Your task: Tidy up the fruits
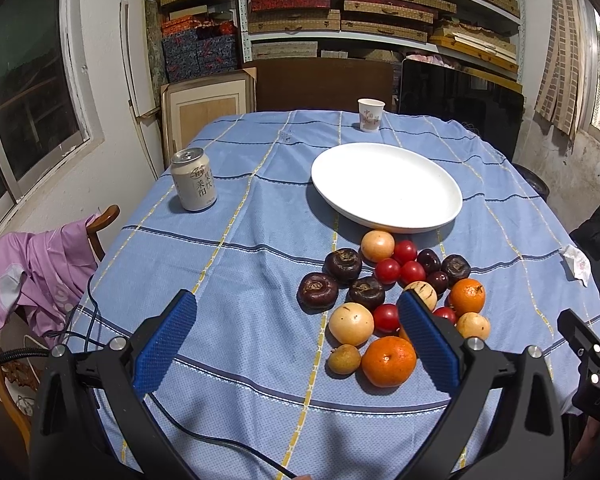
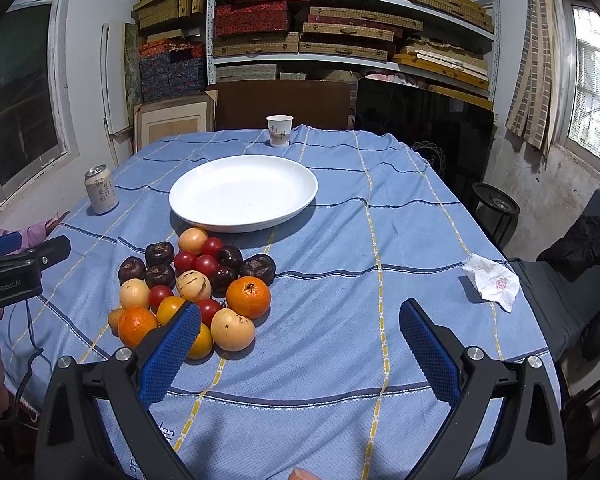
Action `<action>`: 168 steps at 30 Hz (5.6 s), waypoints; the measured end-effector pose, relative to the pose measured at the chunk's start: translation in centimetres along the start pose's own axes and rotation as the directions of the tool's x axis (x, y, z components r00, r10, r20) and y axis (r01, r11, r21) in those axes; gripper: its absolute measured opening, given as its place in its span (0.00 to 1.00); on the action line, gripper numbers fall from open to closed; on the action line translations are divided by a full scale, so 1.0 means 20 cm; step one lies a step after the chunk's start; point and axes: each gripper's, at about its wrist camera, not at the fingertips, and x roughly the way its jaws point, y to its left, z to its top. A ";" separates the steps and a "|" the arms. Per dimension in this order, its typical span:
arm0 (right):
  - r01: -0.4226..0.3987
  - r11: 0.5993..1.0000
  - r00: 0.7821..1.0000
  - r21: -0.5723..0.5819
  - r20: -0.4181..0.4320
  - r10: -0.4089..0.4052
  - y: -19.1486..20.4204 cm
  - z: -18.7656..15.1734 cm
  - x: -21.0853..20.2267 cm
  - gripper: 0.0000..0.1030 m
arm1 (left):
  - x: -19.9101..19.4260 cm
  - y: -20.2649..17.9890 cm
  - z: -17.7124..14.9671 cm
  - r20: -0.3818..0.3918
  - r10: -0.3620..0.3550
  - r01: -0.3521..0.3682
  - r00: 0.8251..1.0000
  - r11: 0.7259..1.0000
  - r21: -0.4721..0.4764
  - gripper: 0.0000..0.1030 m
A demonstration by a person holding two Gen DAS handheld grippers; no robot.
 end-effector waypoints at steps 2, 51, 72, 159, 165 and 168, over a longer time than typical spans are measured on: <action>-0.020 0.999 1.000 0.028 -0.010 0.021 -0.01 -0.01 0.00 0.97 | 0.00 0.01 -0.01 -0.002 -0.002 0.002 1.000 1.000 -0.020 0.96; -0.023 0.986 0.983 -0.166 -0.185 -0.008 0.06 -0.23 0.24 0.93 | 0.31 -0.37 -0.32 -0.134 -0.236 0.266 0.962 0.915 0.302 0.45; -0.236 0.971 0.949 -0.047 -0.227 0.220 0.16 -0.11 0.50 0.58 | 0.14 -0.13 -0.23 -0.027 -0.307 0.308 0.951 0.938 0.158 0.44; -0.382 0.883 0.919 -0.274 -0.210 0.333 0.37 -0.12 0.45 0.66 | 0.38 -0.02 -0.24 -0.171 -0.283 0.305 0.944 0.944 0.122 0.94; -0.374 0.885 0.923 -0.279 -0.202 0.326 0.41 -0.12 0.49 0.47 | 0.40 -0.02 -0.24 -0.184 -0.287 0.311 0.940 0.943 0.121 0.94; -0.374 0.882 0.925 -0.286 -0.181 0.333 0.41 -0.13 0.48 0.36 | 0.43 -0.03 -0.24 -0.197 -0.282 0.309 0.939 0.943 0.120 0.94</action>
